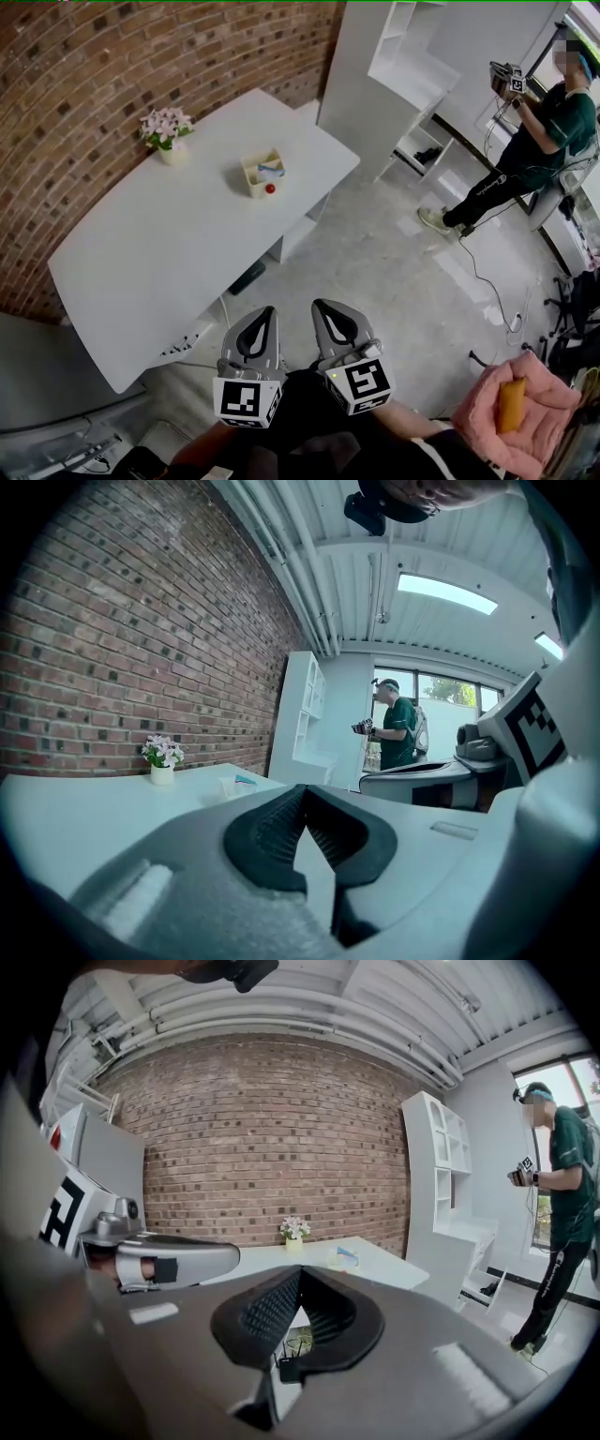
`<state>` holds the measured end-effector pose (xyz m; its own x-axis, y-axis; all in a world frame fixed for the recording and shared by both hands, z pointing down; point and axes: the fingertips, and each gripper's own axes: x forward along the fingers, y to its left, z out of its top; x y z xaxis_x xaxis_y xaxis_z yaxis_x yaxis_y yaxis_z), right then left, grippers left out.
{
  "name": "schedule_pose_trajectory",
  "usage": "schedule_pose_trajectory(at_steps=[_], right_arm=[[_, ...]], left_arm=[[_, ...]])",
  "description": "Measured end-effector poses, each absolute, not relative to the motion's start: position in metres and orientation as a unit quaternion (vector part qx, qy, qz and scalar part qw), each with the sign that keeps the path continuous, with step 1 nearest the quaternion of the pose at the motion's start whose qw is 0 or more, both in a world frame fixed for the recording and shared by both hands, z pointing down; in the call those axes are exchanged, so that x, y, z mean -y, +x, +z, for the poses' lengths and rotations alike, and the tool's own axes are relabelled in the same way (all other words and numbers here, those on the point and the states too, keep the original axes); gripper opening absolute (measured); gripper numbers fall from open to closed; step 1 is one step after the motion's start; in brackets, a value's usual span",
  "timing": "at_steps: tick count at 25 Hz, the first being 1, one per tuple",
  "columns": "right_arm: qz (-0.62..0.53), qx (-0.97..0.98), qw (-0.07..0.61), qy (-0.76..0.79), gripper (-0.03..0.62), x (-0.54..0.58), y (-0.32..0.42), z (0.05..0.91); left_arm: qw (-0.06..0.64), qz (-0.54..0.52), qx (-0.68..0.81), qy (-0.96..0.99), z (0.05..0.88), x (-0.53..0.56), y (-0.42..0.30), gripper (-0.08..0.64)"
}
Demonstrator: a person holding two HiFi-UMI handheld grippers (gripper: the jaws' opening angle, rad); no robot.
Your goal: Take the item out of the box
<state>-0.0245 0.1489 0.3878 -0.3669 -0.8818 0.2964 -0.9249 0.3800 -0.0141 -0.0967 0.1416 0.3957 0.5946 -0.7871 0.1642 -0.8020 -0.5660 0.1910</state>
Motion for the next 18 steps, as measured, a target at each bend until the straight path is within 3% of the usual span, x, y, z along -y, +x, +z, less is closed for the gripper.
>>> schedule_pose_trajectory(at_steps=[18], right_arm=[[0.088, 0.841, 0.128, 0.519, 0.000, -0.110, -0.035, 0.395]], left_arm=[[0.125, 0.034, 0.479, 0.868, 0.398, -0.107, -0.110, 0.005]])
